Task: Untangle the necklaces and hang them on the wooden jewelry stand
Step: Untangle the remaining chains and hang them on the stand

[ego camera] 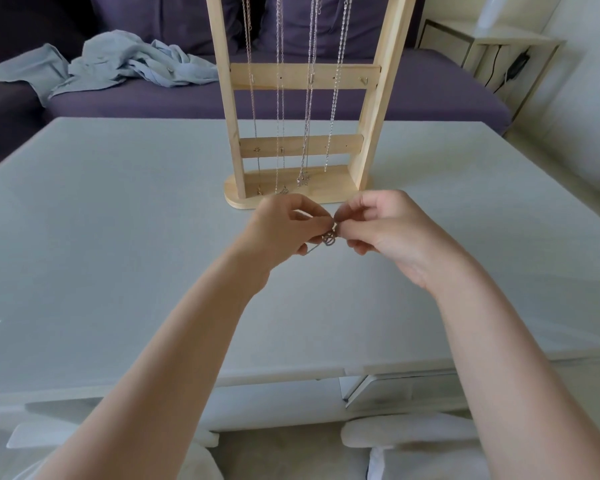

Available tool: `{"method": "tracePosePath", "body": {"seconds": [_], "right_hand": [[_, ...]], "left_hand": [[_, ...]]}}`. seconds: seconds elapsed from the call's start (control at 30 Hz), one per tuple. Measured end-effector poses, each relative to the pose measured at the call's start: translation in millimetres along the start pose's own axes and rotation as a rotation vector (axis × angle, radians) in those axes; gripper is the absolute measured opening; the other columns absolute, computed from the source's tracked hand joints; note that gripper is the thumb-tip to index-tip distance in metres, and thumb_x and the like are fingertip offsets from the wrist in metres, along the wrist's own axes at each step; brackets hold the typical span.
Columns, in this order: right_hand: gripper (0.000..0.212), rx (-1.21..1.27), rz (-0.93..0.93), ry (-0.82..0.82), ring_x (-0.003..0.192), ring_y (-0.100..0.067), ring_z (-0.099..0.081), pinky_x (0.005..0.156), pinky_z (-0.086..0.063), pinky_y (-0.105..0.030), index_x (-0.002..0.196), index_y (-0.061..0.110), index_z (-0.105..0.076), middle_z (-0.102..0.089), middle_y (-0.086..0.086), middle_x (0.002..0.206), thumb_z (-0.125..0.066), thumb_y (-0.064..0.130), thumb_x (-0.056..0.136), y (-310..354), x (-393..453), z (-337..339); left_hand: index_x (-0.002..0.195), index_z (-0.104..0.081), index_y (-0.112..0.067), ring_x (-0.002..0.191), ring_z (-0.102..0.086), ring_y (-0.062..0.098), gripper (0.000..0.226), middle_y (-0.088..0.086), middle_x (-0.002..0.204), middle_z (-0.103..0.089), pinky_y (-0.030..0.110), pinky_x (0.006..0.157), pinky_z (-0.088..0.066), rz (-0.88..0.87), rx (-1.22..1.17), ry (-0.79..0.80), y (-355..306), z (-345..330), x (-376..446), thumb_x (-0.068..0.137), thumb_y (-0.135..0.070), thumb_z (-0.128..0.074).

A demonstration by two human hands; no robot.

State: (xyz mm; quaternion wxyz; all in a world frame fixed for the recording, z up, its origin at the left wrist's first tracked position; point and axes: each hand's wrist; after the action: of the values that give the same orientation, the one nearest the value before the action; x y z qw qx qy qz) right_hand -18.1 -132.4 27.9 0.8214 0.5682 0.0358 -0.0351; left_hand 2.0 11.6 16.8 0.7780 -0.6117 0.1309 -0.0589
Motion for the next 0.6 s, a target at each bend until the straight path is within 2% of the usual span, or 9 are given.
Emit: {"method": "tracePosePath", "body": {"seconds": [0.13,0.23,0.27,0.33,0.4,0.5,0.6], "right_hand": [[0.018,-0.267,-0.018,0.007,0.055,-0.013,-0.053,0.057,-0.044,-0.022,0.069,0.014,-0.067,-0.062,-0.004,0.063,-0.057,0.002,0.078,-4.5,3.0,-3.4],[0.016,-0.401,0.000,-0.043,0.054,-0.006,-0.053,0.049,-0.041,-0.011,0.073,0.017,-0.070,-0.063,0.002,0.064,-0.058,0.007,0.079,-6.2,3.1,-3.4],[0.014,-0.430,0.003,-0.062,0.056,-0.006,-0.053,0.049,-0.041,-0.012,0.075,0.016,-0.070,-0.063,0.002,0.067,-0.059,0.009,0.079,-7.3,3.2,-3.4],[0.012,-0.446,-0.001,-0.091,0.063,-0.013,-0.059,0.059,-0.048,-0.020,0.075,0.013,-0.070,-0.067,-0.002,0.071,-0.060,0.008,0.077,-9.9,4.1,-4.5],[0.013,-0.322,-0.020,-0.088,0.069,-0.021,-0.065,0.065,-0.053,-0.027,0.075,0.008,-0.071,-0.071,-0.006,0.071,-0.058,0.005,0.077,-10.6,4.7,-5.2],[0.015,0.039,-0.077,-0.016,0.061,-0.013,-0.063,0.056,-0.046,-0.018,0.084,0.004,-0.070,-0.069,-0.005,0.071,-0.056,0.003,0.084,-6.0,2.5,-2.6],[0.012,0.113,-0.105,0.002,0.054,-0.008,-0.055,0.053,-0.042,-0.017,0.082,0.005,-0.069,-0.063,0.000,0.062,-0.058,0.004,0.086,-4.1,1.2,-1.6]], "left_hand": [[0.074,-0.058,-0.016,0.060,-0.054,0.008,0.016,-0.005,0.068,-0.061,0.015,0.053,-0.044,-0.076,0.164,-0.017,2.3,-7.2,-1.0,0.088,-0.009,-0.061],[0.076,-0.059,-0.016,0.069,-0.061,0.015,0.014,-0.005,0.074,-0.064,0.027,0.068,-0.051,-0.077,0.235,-0.017,4.6,-8.5,0.7,0.089,-0.012,-0.059],[0.076,-0.059,-0.015,0.069,-0.062,0.015,0.013,-0.004,0.074,-0.066,0.029,0.070,-0.052,-0.066,0.231,-0.006,5.1,-8.6,0.8,0.088,-0.012,-0.059],[0.075,-0.059,-0.013,0.060,-0.058,0.011,0.013,-0.002,0.069,-0.068,0.023,0.064,-0.050,-0.060,0.222,0.019,4.4,-8.7,0.2,0.087,-0.009,-0.059],[0.075,-0.056,-0.012,0.055,-0.054,0.011,0.015,0.000,0.066,-0.066,0.017,0.054,-0.044,-0.063,0.208,0.014,3.2,-8.2,0.2,0.087,-0.005,-0.057],[0.076,-0.052,-0.012,0.060,-0.056,0.018,0.016,0.002,0.065,-0.063,0.023,0.055,-0.044,-0.042,0.121,-0.036,4.2,-7.6,2.7,0.089,-0.002,-0.051],[0.075,-0.052,-0.014,0.063,-0.055,0.018,0.018,0.000,0.064,-0.059,0.025,0.058,-0.046,-0.027,0.102,-0.064,5.7,-8.2,4.3,0.090,-0.004,-0.051]]}}
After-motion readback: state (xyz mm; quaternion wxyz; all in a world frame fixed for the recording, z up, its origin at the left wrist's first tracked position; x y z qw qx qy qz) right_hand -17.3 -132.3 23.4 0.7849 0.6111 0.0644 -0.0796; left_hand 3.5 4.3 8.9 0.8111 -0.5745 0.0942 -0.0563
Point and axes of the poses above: each hand's wrist, its own x-axis towards the middle knuckle, its own z-axis out of the back of the hand, y = z × x
